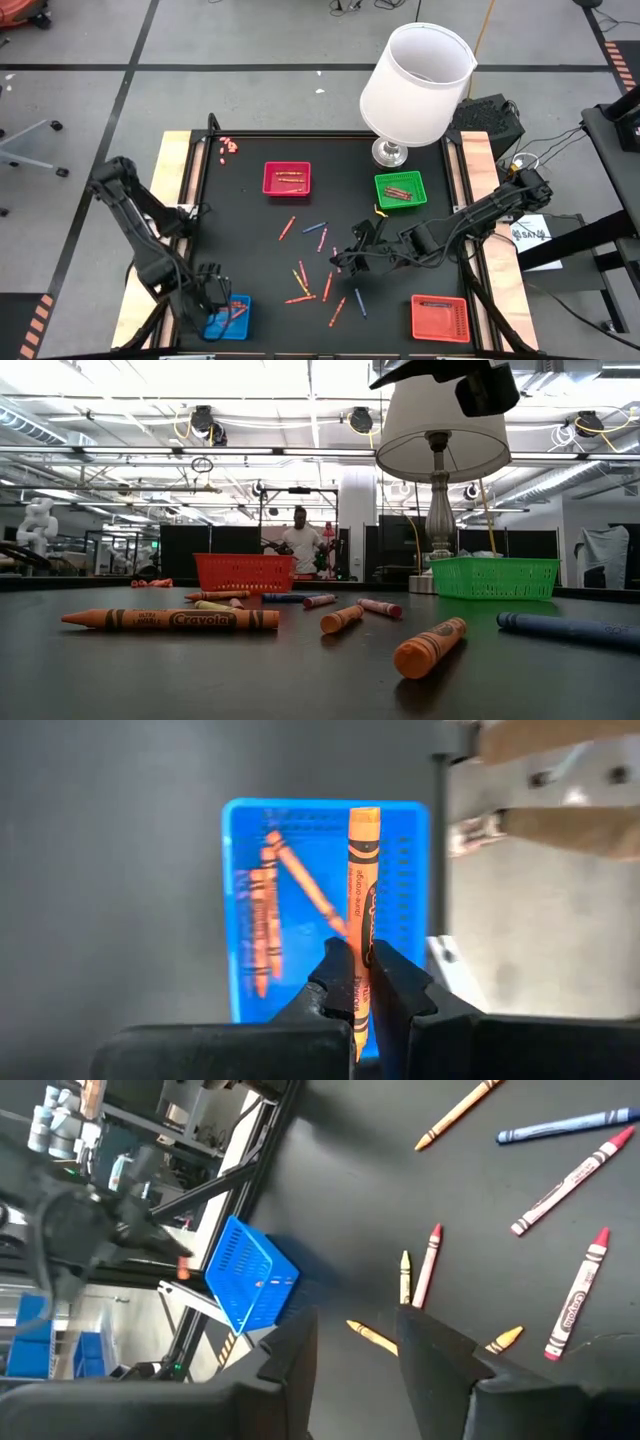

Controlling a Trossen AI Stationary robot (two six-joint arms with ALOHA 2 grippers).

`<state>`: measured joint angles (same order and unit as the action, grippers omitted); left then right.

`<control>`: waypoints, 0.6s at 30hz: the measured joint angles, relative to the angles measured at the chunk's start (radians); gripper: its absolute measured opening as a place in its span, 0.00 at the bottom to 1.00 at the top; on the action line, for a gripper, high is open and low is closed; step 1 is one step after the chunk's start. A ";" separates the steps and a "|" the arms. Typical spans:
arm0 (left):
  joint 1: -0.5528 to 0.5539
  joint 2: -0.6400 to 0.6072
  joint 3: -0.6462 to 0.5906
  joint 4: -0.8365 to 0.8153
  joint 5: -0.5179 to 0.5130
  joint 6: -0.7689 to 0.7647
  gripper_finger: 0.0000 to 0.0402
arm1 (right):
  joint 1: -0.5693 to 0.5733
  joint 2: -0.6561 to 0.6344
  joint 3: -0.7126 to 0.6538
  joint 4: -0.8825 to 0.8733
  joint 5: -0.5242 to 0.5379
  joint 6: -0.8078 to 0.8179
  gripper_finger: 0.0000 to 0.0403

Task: Sort crayons
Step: Put the orange crayon into the blue basket

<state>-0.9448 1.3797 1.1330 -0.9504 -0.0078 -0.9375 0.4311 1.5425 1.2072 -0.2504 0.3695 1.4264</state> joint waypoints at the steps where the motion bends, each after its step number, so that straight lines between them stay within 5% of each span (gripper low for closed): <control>1: -0.003 0.017 -0.004 0.002 -0.013 0.000 0.02 | 0.001 0.000 0.000 0.000 0.000 0.002 0.30; 18: -0.012 0.218 -0.034 0.106 0.029 -0.001 0.03 | 0.044 0.000 0.000 0.000 0.000 0.055 0.30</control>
<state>-0.9569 1.5982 1.0992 -0.8446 0.0215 -0.9388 0.4747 1.5425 1.2076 -0.2508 0.3698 1.4811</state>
